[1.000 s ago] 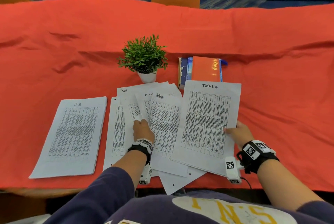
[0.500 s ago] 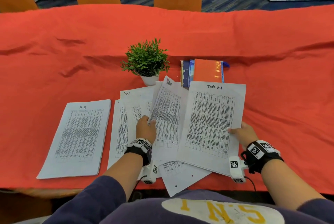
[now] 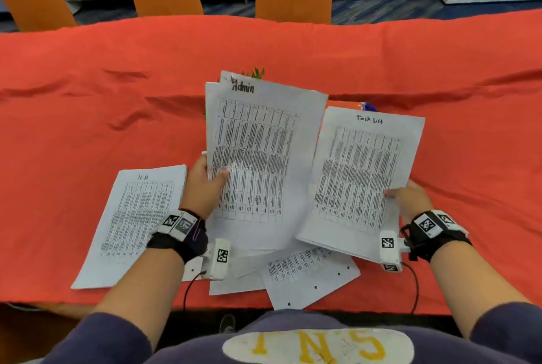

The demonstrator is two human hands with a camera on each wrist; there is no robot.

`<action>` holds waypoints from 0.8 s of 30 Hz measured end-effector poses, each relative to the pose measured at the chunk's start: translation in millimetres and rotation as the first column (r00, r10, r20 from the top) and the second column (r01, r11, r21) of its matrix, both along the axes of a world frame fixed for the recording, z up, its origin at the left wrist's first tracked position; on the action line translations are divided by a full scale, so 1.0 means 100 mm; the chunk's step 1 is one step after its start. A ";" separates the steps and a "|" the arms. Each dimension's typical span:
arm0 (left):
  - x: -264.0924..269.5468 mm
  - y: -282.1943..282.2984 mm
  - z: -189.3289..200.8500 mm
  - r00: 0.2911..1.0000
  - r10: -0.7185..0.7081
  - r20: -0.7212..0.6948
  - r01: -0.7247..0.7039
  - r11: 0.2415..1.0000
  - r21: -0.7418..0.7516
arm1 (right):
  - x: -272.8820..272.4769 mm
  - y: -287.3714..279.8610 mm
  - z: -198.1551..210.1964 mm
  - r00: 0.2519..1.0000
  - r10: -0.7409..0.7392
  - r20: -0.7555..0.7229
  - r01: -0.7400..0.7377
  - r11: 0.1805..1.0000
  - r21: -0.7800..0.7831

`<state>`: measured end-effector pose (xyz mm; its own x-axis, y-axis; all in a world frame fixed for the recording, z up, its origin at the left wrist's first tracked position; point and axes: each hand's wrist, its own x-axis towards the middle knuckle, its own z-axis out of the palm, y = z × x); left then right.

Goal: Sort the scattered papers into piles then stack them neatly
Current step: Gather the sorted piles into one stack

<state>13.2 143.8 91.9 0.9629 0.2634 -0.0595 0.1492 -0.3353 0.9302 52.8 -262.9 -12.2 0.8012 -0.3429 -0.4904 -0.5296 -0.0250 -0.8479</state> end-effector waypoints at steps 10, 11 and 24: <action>0.05 -0.32 -0.04 0.987 -0.128 -0.099 0.120 0.989 -0.090 | 0.00 0.45 0.39 0.958 0.278 0.076 -0.264 0.951 -0.159; 0.07 -0.35 -0.08 0.987 -0.114 -0.117 0.104 0.991 -0.089 | -0.01 0.50 0.43 0.958 0.278 0.066 -0.268 0.954 -0.136; 0.07 -0.78 -0.76 0.896 -0.019 -0.443 -0.030 0.994 -0.103 | -0.26 0.94 0.28 0.946 0.320 0.059 -0.325 0.932 0.159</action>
<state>20.2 65.5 15.8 0.8285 0.2373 -0.5072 0.5557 -0.2374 0.7968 27.1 -169.3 16.2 0.8715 0.0194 -0.4901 -0.4888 -0.0488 -0.8711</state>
